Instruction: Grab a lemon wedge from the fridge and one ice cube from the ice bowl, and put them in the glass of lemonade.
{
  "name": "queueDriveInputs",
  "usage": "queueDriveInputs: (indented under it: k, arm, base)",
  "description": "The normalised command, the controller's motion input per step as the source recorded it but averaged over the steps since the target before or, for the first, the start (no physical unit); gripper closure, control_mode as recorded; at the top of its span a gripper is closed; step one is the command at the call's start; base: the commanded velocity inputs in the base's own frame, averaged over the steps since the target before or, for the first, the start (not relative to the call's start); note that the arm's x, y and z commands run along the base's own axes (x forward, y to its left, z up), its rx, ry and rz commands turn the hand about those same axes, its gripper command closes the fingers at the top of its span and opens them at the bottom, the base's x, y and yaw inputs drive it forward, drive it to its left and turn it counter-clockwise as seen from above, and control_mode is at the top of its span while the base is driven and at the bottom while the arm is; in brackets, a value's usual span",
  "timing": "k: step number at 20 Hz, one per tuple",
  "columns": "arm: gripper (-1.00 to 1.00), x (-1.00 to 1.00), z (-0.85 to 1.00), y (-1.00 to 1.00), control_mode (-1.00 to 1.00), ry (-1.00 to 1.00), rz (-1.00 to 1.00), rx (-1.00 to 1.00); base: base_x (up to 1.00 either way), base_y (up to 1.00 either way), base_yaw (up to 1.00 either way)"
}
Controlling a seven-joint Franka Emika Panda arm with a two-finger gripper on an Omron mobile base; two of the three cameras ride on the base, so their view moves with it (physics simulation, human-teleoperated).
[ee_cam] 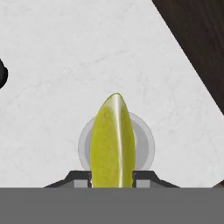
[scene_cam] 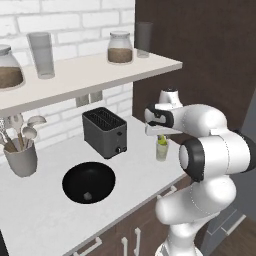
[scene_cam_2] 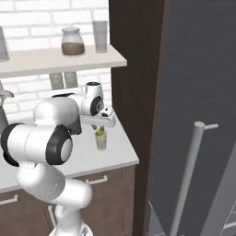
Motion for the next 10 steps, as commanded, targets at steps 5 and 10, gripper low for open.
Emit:
queueDriveInputs:
  k: [5, 10]
  arm:
    - [-1.00, 0.00, 0.00, 0.00, -1.00, 0.00, 0.00, 0.00]
    - [-1.00, 0.00, 0.00, 0.00, -1.00, 0.00, 0.00, 0.00]
  base:
    - [0.00, 0.00, 0.00]
    - [0.00, 0.00, 0.00]
